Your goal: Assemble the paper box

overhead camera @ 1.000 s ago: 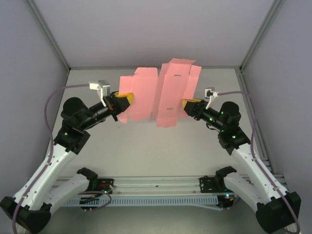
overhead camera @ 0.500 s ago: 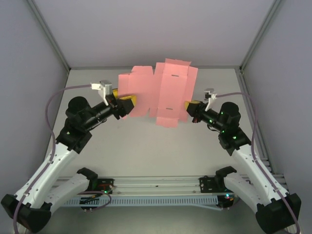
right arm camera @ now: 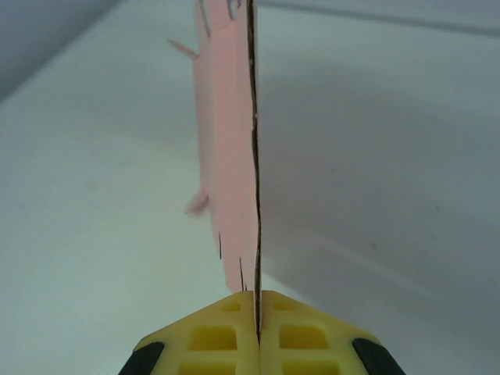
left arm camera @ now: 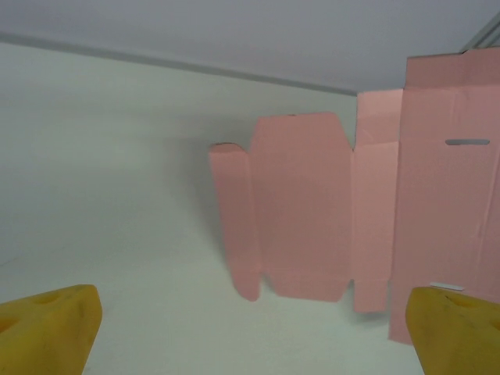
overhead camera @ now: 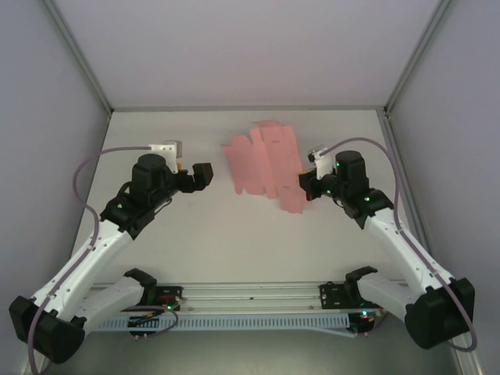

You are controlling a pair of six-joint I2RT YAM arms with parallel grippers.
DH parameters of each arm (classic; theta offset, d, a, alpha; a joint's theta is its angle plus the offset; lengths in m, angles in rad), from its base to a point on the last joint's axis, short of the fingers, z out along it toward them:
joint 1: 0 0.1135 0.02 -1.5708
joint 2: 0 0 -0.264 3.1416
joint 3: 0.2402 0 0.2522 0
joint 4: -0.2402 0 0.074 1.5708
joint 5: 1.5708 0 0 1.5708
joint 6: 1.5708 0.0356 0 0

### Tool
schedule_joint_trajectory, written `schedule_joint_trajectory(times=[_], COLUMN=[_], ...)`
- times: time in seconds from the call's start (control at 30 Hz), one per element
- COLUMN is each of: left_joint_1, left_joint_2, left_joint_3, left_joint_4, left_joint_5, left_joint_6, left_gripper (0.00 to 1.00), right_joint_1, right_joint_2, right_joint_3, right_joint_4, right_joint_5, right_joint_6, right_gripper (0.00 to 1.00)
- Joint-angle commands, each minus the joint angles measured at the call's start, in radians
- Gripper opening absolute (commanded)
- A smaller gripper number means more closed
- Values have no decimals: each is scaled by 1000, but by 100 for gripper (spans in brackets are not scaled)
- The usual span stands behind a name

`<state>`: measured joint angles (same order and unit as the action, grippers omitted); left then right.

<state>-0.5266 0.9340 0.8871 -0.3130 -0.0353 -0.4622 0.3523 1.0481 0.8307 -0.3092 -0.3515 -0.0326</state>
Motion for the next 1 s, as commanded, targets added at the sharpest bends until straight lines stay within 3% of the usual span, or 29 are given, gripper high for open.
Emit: schedule_joint_trajectory(times=[0.0, 0.13, 0.3, 0.47, 0.73, 0.97], left_joint_1=[-6, -6, -4, -6, -5, 2], left_joint_2=[0, 6, 17, 11, 100, 234], left_joint_3=[-9, -14, -15, -33, 2, 78], left_joint_4=[-40, -33, -37, -12, 43, 54], left_joint_5=[-83, -81, -63, -24, -4, 1], left_joint_6=[-12, -17, -13, -4, -16, -20], left_gripper=[100, 100, 100, 100, 100, 100], right_joint_1=[21, 79, 241, 305, 342, 346], right_joint_2=[57, 108, 203, 295, 374, 393], right_joint_3=[77, 102, 128, 134, 14, 1], right_joint_4=[-123, -93, -76, 51, 478, 517], right_joint_5=[174, 320, 581, 701, 699, 605], right_joint_6=[-143, -264, -557, -726, -1008, -1042], right_gripper=[0, 0, 0, 0, 0, 0])
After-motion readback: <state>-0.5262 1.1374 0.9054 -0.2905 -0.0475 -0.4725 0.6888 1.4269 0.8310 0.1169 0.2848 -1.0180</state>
